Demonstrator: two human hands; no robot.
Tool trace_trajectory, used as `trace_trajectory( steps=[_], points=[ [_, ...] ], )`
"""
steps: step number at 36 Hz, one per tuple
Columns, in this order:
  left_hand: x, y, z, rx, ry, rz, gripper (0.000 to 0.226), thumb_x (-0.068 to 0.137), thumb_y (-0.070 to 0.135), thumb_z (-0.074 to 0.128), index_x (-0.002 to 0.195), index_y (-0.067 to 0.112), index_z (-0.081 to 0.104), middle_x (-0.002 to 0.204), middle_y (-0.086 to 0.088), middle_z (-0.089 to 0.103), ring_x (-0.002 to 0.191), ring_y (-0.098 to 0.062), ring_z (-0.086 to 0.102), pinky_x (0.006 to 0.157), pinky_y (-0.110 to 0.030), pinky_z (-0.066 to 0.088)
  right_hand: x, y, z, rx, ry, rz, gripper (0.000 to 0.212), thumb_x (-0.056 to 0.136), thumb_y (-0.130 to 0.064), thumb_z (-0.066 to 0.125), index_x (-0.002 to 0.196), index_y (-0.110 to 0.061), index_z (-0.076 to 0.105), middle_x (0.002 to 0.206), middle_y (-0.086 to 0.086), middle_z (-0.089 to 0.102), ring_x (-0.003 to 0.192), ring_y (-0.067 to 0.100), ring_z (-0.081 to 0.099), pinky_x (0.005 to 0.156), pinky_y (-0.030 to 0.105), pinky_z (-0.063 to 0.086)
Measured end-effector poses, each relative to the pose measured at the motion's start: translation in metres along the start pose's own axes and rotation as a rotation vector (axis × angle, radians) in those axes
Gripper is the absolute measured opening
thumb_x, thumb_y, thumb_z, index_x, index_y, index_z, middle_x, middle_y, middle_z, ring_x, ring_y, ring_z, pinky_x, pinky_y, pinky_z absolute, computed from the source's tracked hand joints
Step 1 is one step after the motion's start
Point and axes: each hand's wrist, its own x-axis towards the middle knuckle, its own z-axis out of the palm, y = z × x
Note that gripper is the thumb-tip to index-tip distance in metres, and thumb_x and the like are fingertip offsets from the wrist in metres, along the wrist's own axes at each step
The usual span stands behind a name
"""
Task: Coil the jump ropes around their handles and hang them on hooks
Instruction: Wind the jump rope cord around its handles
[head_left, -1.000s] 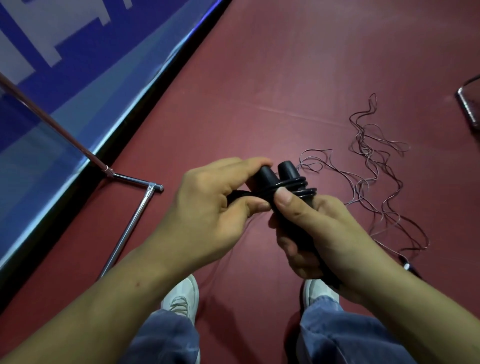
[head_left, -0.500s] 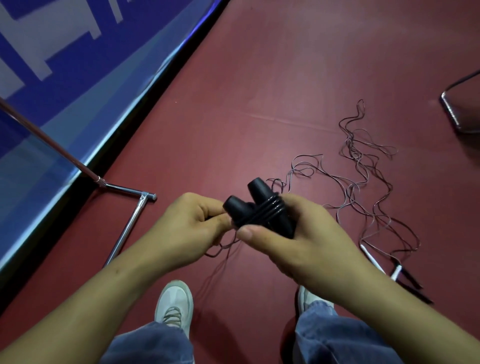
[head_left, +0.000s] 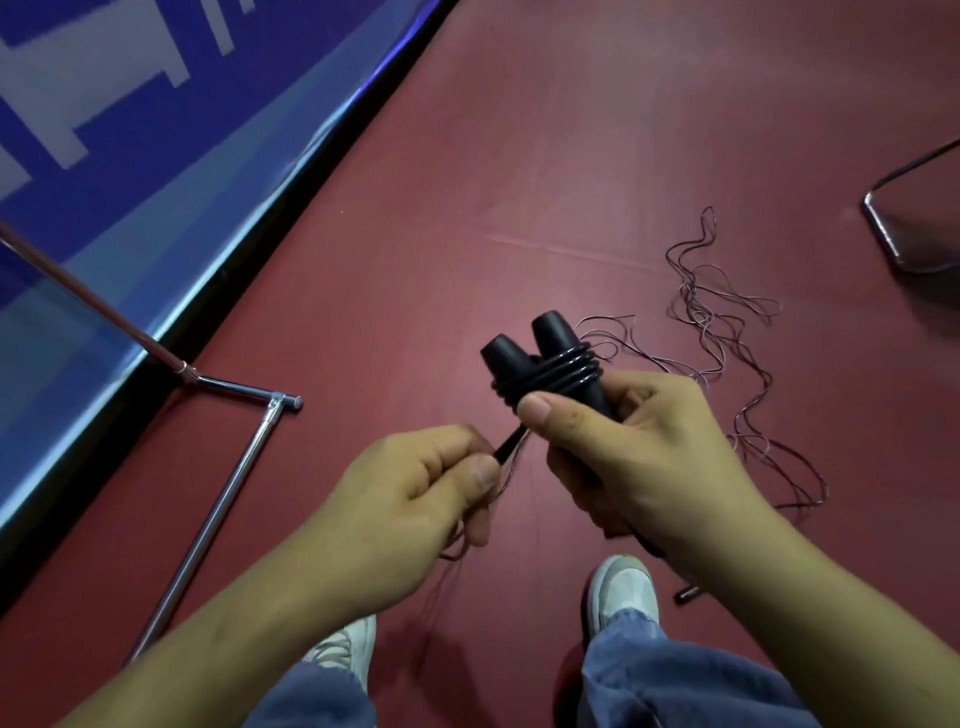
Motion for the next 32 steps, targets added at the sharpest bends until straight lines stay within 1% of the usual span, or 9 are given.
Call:
trace_trajectory(
  steps=[2, 5, 9, 14, 17, 20, 24, 28, 32],
  points=[
    [-0.005, 0.005, 0.0, 0.074, 0.06, 0.082, 0.031, 0.103, 0.023, 0.057, 0.072, 0.02, 0.063, 0.062, -0.002, 0.061, 0.052, -0.003, 0.045, 0.052, -0.016, 0.037, 0.002, 0.001, -0.003, -0.034, 0.013, 0.013, 0.031, 0.084, -0.026, 0.078, 0.064, -0.014, 0.058, 0.052, 0.012, 0.049, 0.041, 0.017, 0.035, 0.041, 0.024, 0.026],
    [-0.008, 0.008, 0.001, 0.232, 0.086, 0.153, 0.03, 0.096, 0.038, 0.052, 0.07, 0.024, 0.058, 0.06, 0.006, 0.053, 0.056, -0.008, 0.048, 0.052, -0.018, 0.036, 0.006, 0.007, -0.003, -0.126, 0.01, 0.034, 0.031, 0.085, -0.028, 0.079, 0.074, -0.006, 0.06, 0.053, 0.01, 0.053, 0.042, 0.018, 0.039, 0.04, 0.024, 0.029],
    [-0.006, 0.011, -0.005, 0.314, 0.112, 0.167, 0.03, 0.092, 0.04, 0.05, 0.069, 0.024, 0.059, 0.058, 0.012, 0.053, 0.056, -0.008, 0.05, 0.053, -0.015, 0.034, 0.008, 0.009, -0.004, -0.146, -0.016, 0.068, 0.028, 0.084, -0.033, 0.077, 0.078, -0.012, 0.061, 0.055, 0.01, 0.056, 0.046, 0.02, 0.04, 0.046, 0.029, 0.029],
    [-0.007, 0.013, -0.016, 0.272, 0.159, 0.141, 0.036, 0.1, 0.036, 0.055, 0.069, 0.021, 0.062, 0.05, 0.012, 0.046, 0.047, -0.006, 0.042, 0.048, -0.014, 0.031, 0.007, 0.003, -0.008, 0.088, -0.121, 0.118, 0.022, 0.083, -0.03, 0.075, 0.079, -0.014, 0.06, 0.059, 0.014, 0.049, 0.042, 0.014, 0.03, 0.042, 0.021, 0.022],
    [-0.008, 0.017, -0.021, 0.245, 0.176, 0.101, 0.029, 0.095, 0.034, 0.058, 0.07, 0.02, 0.065, 0.047, 0.011, 0.043, 0.046, -0.006, 0.04, 0.047, -0.015, 0.033, 0.005, 0.001, -0.01, 0.239, -0.186, 0.152, 0.024, 0.084, -0.028, 0.079, 0.074, -0.019, 0.06, 0.059, 0.012, 0.047, 0.04, 0.012, 0.029, 0.04, 0.018, 0.021],
    [-0.009, 0.02, -0.021, 0.191, 0.177, 0.073, 0.024, 0.09, 0.033, 0.065, 0.071, 0.018, 0.066, 0.049, 0.01, 0.047, 0.046, -0.004, 0.041, 0.048, -0.014, 0.034, 0.006, 0.002, -0.009, 0.37, -0.215, 0.19, 0.027, 0.079, -0.035, 0.073, 0.077, -0.018, 0.051, 0.059, 0.007, 0.046, 0.038, 0.009, 0.027, 0.037, 0.015, 0.022],
    [-0.007, 0.021, -0.017, 0.142, 0.223, 0.093, 0.007, 0.088, 0.03, 0.072, 0.084, 0.026, 0.068, 0.057, -0.002, 0.057, 0.048, -0.006, 0.042, 0.049, -0.018, 0.034, 0.007, 0.001, -0.008, 0.434, -0.205, 0.224, 0.026, 0.083, -0.035, 0.074, 0.081, -0.018, 0.055, 0.06, 0.004, 0.045, 0.038, 0.006, 0.027, 0.035, 0.014, 0.02],
    [-0.005, 0.016, -0.016, 0.116, 0.258, 0.113, 0.013, 0.094, 0.025, 0.066, 0.081, 0.023, 0.071, 0.055, -0.004, 0.053, 0.049, -0.014, 0.042, 0.048, -0.021, 0.033, 0.007, 0.003, -0.004, 0.381, -0.202, 0.221, 0.022, 0.08, -0.036, 0.069, 0.063, -0.023, 0.065, 0.06, 0.005, 0.045, 0.04, 0.008, 0.026, 0.037, 0.016, 0.018],
    [-0.001, 0.012, -0.018, 0.182, 0.272, 0.116, 0.022, 0.097, 0.019, 0.066, 0.076, 0.021, 0.073, 0.068, 0.0, 0.063, 0.067, -0.014, 0.058, 0.056, -0.014, 0.041, 0.008, 0.007, -0.001, 0.207, -0.144, 0.166, 0.028, 0.076, -0.032, 0.074, 0.084, -0.011, 0.059, 0.061, 0.011, 0.048, 0.041, 0.013, 0.03, 0.04, 0.019, 0.021]
  ],
)
